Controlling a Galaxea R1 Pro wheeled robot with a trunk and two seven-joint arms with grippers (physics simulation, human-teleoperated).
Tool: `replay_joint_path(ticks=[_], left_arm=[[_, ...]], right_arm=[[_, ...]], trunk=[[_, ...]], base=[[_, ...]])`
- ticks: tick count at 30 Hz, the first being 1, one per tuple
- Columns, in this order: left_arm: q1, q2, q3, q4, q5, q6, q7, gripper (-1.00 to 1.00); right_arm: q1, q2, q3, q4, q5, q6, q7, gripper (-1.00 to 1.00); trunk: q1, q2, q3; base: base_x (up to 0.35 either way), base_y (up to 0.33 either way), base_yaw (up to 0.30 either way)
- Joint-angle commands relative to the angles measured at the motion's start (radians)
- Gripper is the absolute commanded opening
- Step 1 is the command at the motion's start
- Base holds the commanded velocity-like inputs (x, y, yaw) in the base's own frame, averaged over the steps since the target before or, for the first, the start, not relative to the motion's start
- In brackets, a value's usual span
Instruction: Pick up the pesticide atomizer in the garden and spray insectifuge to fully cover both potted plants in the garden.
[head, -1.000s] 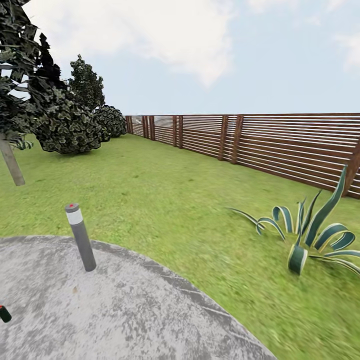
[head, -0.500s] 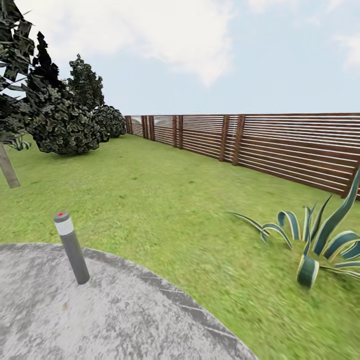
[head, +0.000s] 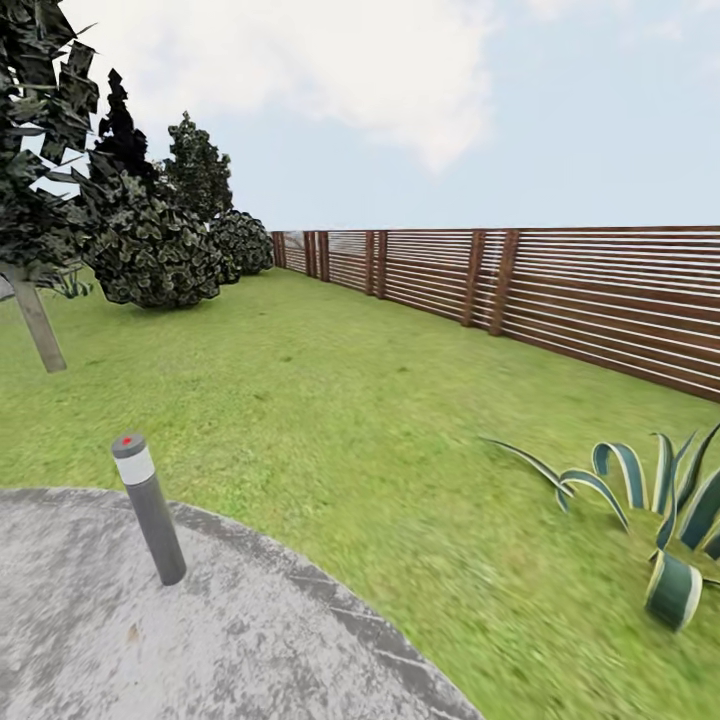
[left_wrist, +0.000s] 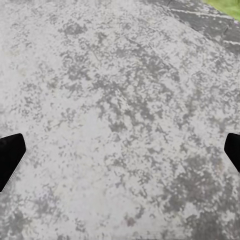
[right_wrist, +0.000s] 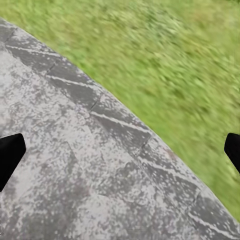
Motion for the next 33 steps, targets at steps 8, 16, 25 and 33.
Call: replay_joint_path(ticks=[8, 16, 25, 33], left_arm=[[-0.001, 0.001, 0.0, 0.001, 0.0, -0.003, 0.0, 1.0], [-0.002, 0.001, 0.0, 0.001, 0.0, -0.003, 0.0, 1.0], [-0.001, 0.002, 0.0, 0.001, -0.001, -0.003, 0.0, 1.0], [-0.001, 0.003, 0.0, 0.001, -0.003, -0.003, 0.0, 1.0]], right_arm=[[0.0, 0.002, 0.0, 0.0, 0.001, -0.004, 0.0, 1.0], [0.0, 0.002, -0.001, 0.0, 0.001, -0.004, 0.0, 1.0], [0.0, 0.002, 0.0, 0.0, 0.001, -0.004, 0.0, 1.0], [0.0, 0.002, 0.001, 0.0, 0.001, -0.004, 0.0, 1.0]], trunk=[[0.001, 0.0, -0.001], [0.001, 0.0, -0.001], [0.001, 0.0, -0.001], [0.001, 0.0, -0.001]], base=[[0.34, 0.0, 0.269], [0.34, 0.0, 0.116], [0.34, 0.0, 0.004], [0.34, -0.034, 0.0]])
